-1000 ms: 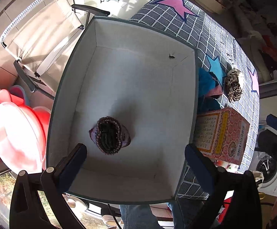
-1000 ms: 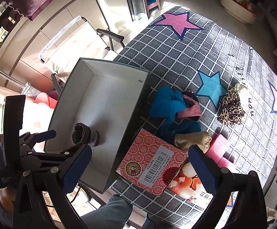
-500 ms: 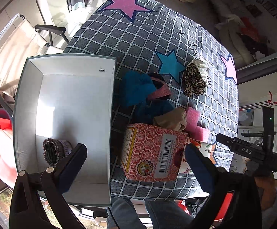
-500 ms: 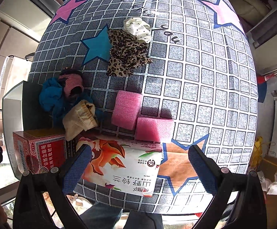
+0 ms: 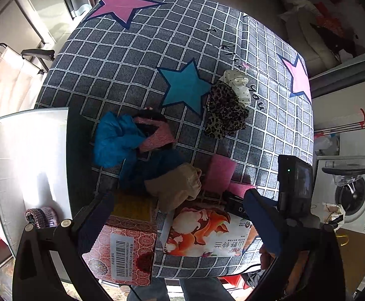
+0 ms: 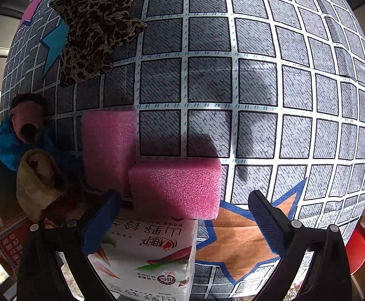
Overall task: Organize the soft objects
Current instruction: 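Grasp a pink sponge with the right tool while the left tool grasps the leopard-print scrunchie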
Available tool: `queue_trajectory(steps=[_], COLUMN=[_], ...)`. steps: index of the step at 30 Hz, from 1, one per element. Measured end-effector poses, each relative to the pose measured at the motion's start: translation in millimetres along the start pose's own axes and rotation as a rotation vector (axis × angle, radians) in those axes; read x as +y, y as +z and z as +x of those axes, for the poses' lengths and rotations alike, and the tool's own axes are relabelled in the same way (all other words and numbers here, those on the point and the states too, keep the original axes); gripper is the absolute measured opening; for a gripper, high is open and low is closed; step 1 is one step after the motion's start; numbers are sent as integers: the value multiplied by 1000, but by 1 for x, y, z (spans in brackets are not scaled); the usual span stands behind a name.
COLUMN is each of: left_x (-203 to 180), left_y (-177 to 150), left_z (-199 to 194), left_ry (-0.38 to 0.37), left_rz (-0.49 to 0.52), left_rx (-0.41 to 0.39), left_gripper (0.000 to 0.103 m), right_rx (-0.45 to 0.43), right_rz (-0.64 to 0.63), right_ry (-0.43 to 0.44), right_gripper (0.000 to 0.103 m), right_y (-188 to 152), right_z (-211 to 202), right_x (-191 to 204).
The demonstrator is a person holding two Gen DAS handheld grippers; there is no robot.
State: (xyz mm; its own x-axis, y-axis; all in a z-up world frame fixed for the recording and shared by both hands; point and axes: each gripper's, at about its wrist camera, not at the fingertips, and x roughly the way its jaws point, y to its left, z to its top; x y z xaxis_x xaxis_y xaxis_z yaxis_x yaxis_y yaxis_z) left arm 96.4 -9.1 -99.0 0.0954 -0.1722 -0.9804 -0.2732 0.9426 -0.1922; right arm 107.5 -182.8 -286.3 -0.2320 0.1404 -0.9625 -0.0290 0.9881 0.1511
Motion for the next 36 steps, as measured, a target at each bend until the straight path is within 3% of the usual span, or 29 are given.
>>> queue_trajectory(steps=[9,14,18,21,26,31,34,35,36], left_x=[-46,-72,-86,-89,-87,-80,-81,-85,-92], left_y=[43,63,75,80,90,97,96,95,94], left_z=[44,79,111,131,155,185,187,185,183], left_ry=[24,87,131,158,195,188,156,147,132], left_rz=[33,99,119,104,48,13,18,39,67], left_rx=[55,82,97,107,91,153,150,138,127], left_gripper=[103,103,103,103,102,90,77,63,41], right_rx=[17,-20,-99,-109,-145,-169,-186,-190,-195], right_rz=[-64,-114,-171,-177,-61,-12,1,4,8], right_ry=[46,2,-92,-69,71,126,149,157,163], right_gripper=[102,100,72,72,72,72,72,72,72], right_y=[-9,-23,-26,-25,-35,-42,-49,-40,-47], right_z=[2,0,-12,-20,-39,-57,-68,-74,-79], right_x=[-5,1,12,0,-48,-78,-90,-98,-103])
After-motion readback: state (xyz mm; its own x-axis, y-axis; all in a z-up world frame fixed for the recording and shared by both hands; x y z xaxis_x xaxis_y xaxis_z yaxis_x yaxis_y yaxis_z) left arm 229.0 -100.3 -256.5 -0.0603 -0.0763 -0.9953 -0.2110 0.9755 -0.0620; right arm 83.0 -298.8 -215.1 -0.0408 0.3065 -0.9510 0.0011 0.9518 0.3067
